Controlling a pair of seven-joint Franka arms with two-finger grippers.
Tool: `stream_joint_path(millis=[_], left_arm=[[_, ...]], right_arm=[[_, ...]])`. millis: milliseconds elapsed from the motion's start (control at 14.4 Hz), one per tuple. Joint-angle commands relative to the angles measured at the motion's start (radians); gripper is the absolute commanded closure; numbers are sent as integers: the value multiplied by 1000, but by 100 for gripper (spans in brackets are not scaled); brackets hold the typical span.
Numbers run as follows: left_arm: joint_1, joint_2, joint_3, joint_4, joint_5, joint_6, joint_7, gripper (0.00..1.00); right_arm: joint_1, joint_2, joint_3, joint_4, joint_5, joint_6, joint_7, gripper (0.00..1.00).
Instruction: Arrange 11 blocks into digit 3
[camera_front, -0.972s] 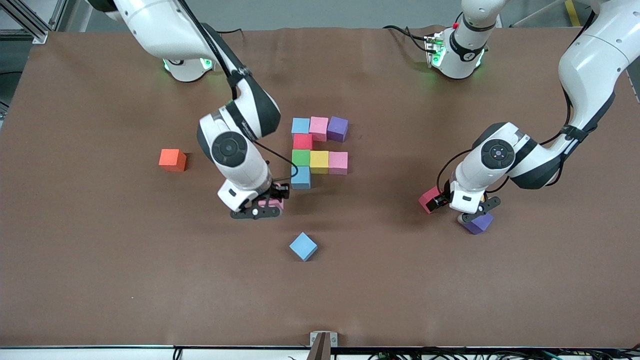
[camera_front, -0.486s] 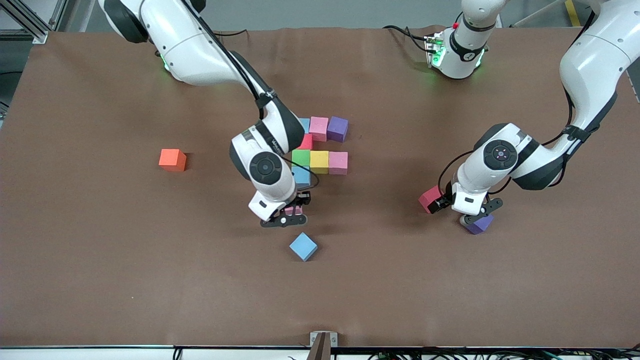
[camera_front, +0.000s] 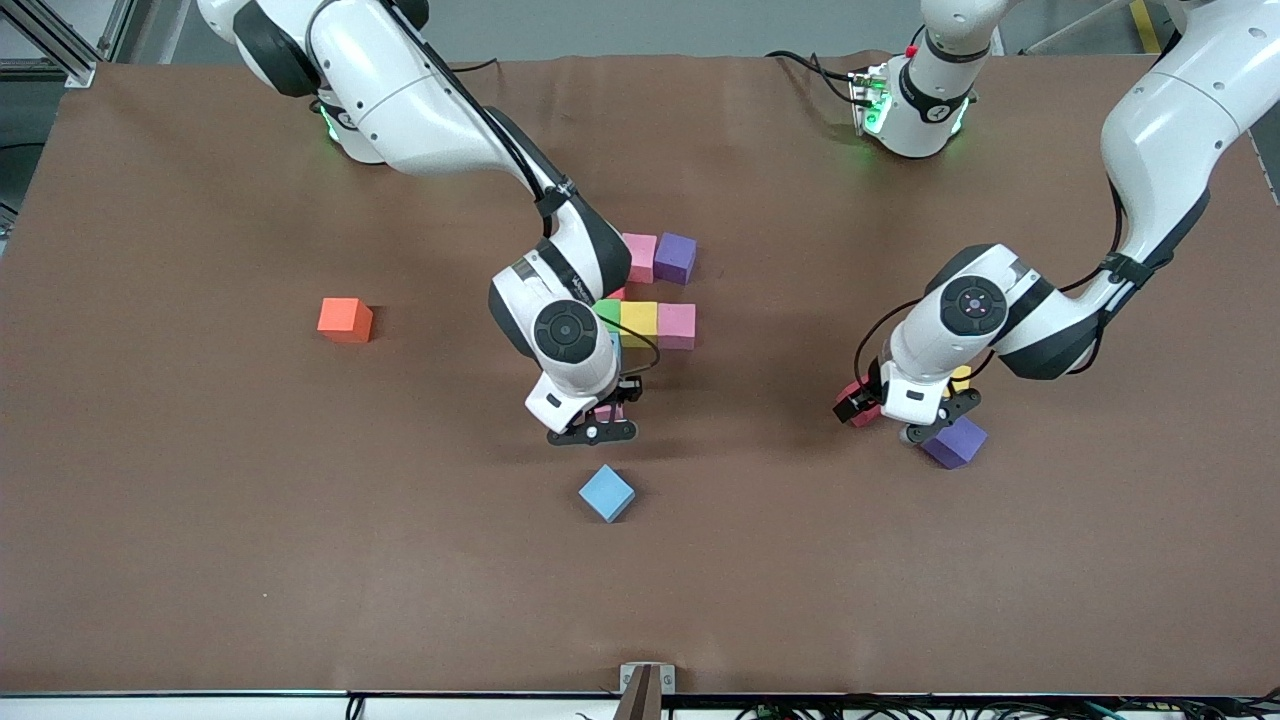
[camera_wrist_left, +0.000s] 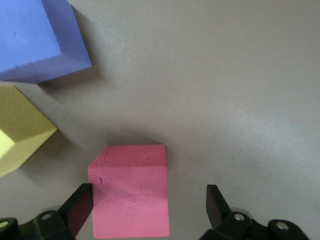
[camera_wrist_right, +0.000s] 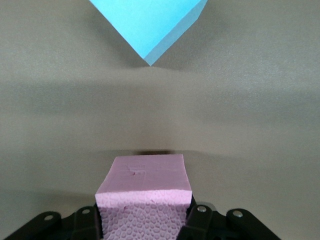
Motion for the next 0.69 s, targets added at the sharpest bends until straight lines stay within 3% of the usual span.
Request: stream_joint_path(millis=[0,625], left_arm=[[-1,5,15,-6,-12,5,-2,0],[-21,-3,40,2,-10,-8,4,0]], right_arm=[[8,7,-6,8,9,-13,22,99],[9,7,-7,-15,0,-10,72,99]])
